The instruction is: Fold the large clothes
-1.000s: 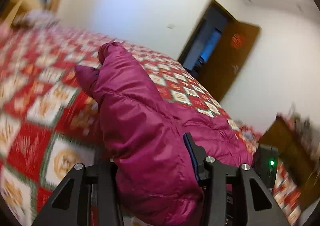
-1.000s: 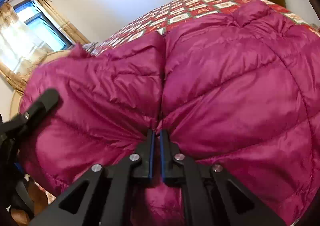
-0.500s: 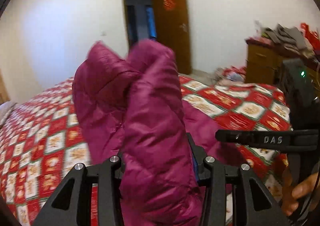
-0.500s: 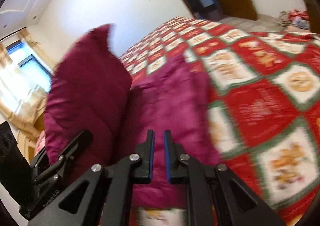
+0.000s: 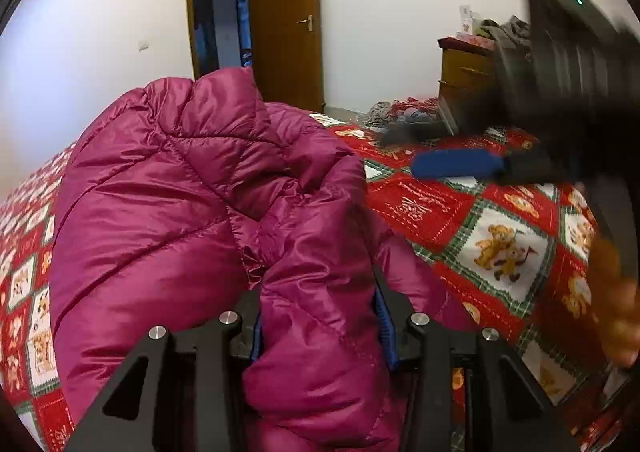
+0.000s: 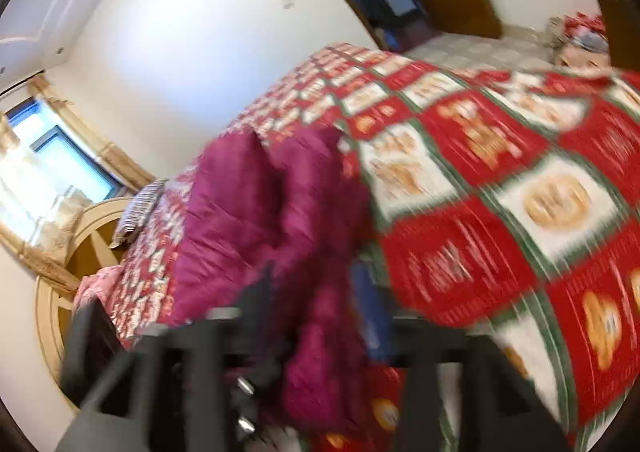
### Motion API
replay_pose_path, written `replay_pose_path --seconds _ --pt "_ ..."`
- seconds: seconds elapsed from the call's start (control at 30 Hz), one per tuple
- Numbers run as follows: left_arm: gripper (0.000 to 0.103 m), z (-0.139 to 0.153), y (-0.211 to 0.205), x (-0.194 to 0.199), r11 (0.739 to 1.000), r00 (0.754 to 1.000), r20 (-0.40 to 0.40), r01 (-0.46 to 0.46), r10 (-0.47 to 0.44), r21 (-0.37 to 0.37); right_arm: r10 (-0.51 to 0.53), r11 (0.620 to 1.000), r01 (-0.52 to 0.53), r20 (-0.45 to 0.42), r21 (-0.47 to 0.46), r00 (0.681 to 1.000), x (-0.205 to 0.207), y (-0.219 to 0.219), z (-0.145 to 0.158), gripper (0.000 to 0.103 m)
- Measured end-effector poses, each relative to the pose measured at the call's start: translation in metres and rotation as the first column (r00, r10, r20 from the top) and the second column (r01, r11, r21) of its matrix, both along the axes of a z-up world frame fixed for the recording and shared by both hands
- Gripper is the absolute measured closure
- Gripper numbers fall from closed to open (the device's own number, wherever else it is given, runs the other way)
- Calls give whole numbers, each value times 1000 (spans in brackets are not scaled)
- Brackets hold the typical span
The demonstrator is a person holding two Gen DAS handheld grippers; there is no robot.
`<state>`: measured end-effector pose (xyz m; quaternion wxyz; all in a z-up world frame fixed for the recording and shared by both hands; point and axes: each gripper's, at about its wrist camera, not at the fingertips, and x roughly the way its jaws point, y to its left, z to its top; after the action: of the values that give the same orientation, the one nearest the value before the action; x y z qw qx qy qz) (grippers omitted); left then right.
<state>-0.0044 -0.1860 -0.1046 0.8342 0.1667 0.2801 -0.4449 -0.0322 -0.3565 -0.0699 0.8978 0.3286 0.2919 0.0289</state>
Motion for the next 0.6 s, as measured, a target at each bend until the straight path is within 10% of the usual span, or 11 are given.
replay_pose_path --seconds 0.17,0.3,0.6 --pt "59 3 7 -3 1000 1000 -17 3 -3 -25 114 989 -118 -41 -91 993 53 18 11 36" --pt "59 10 21 -7 1000 1000 -8 -1 1 -31 158 965 -187 -163 -183 974 90 34 -8 76" --pt "42 37 97 -59 997 996 45 78 -79 17 136 980 -161 -199 -114 970 85 18 -38 85"
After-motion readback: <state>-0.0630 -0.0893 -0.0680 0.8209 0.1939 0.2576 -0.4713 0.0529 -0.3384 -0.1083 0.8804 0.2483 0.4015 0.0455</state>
